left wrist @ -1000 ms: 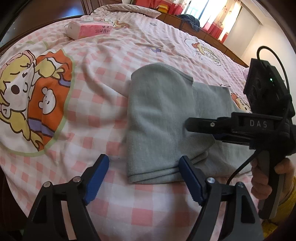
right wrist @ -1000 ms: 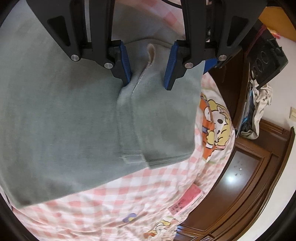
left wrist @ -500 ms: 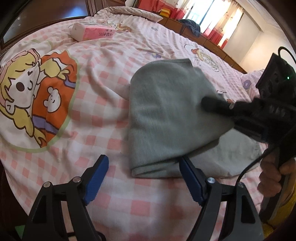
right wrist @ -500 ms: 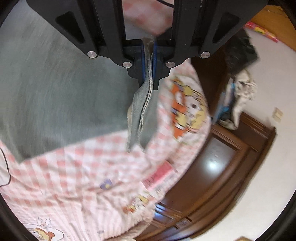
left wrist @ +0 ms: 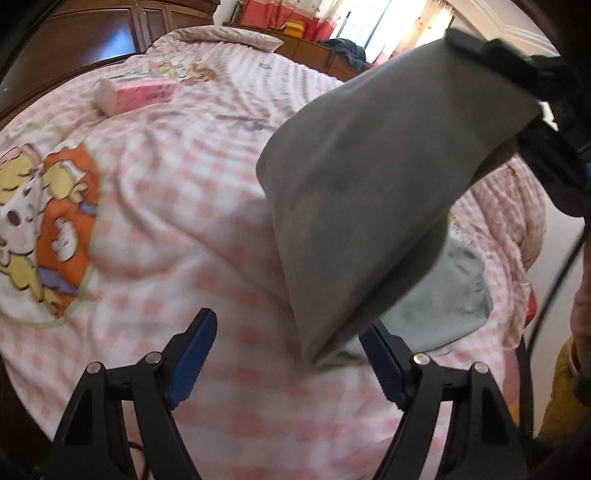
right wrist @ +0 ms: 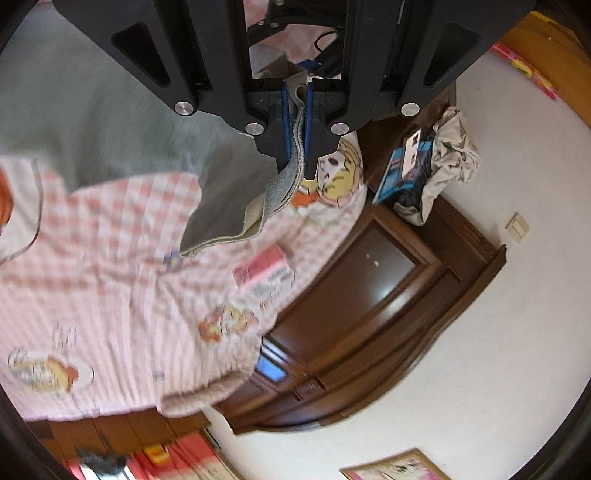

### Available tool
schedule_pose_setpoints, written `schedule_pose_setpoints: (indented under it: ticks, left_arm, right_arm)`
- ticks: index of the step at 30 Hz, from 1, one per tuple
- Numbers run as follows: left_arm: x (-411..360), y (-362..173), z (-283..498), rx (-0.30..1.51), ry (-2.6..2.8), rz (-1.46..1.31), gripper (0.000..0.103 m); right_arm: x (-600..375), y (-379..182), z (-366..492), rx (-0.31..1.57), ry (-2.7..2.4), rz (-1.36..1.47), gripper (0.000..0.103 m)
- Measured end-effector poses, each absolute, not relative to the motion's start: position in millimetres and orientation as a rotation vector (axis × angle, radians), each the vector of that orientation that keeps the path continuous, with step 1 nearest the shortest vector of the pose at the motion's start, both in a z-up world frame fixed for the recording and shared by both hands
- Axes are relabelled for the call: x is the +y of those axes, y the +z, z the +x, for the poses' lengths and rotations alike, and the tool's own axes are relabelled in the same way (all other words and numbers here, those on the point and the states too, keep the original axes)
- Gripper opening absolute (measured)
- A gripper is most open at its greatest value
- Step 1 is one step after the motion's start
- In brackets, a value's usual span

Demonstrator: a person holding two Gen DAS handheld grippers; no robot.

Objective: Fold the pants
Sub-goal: 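Lift the gripped leg end with the right gripper and fold it over the waistband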

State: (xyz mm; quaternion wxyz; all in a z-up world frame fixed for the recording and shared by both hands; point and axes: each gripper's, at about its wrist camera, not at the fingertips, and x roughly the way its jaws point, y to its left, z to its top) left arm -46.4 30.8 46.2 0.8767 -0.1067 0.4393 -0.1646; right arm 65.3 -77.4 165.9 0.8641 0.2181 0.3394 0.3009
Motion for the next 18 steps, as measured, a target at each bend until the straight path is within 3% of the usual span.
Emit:
schedule_pose_setpoints:
  ticks: [9, 18]
  left_arm:
    - [-47.3, 57.5, -42.1, 0.906, -0.465, -0.11, 0.082]
    - [-105.2, 31.0, -44.6, 0.972, -0.483, 0.074, 0.082]
  right_arm:
    - [-136.1, 224.9, 38.6, 0.574, 0.533, 0.411, 0.007]
    - [-217.5, 237.7, 10.6, 0.504, 0.369, 0.416, 0.007]
